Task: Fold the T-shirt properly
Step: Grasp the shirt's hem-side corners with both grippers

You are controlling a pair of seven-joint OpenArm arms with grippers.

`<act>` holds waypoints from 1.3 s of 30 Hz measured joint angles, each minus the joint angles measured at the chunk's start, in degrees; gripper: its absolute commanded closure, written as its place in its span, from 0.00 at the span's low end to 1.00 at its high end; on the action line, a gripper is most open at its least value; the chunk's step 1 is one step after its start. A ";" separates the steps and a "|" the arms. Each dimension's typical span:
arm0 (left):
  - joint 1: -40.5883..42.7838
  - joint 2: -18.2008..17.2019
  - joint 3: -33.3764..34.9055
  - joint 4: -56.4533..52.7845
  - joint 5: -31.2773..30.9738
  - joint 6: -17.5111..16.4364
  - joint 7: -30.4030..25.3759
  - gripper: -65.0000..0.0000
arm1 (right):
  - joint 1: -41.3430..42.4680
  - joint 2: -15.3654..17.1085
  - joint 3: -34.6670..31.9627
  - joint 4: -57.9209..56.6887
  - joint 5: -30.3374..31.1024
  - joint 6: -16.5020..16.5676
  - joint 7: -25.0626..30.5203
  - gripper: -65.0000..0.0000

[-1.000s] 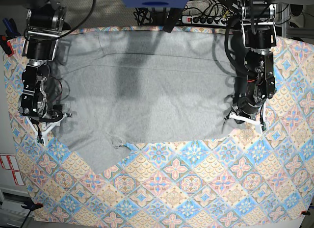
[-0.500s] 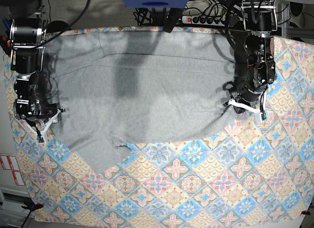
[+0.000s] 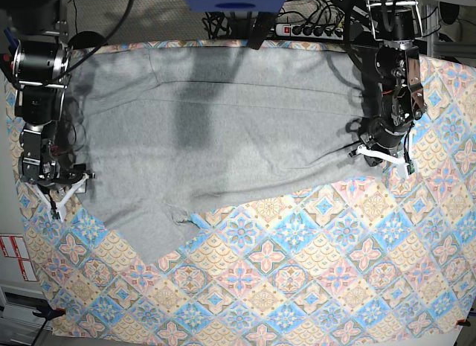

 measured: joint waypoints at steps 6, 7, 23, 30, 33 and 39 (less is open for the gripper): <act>0.04 0.15 0.00 0.02 0.02 -0.17 -0.02 1.00 | 3.02 0.11 0.00 -7.26 0.39 -0.13 9.40 0.48; 0.02 0.04 0.00 0.02 0.02 -0.17 -0.04 1.00 | 2.93 0.09 0.00 -7.67 0.37 -0.13 9.97 0.48; 0.07 0.04 0.00 0.02 0.02 -0.15 -0.02 1.00 | 3.04 -1.16 -0.20 -13.20 0.28 4.37 13.38 0.49; 0.04 0.17 0.00 0.02 0.02 -0.17 -0.20 1.00 | 3.13 -1.20 -0.04 -14.34 1.27 14.19 13.97 0.78; 0.07 0.17 0.00 0.02 0.04 -0.13 -0.20 1.00 | 3.02 -1.27 0.42 -14.27 1.25 14.19 13.73 0.92; 0.07 0.20 0.17 0.02 0.02 -0.20 -0.20 1.00 | 2.67 -1.29 0.42 -14.29 1.01 14.40 16.37 1.00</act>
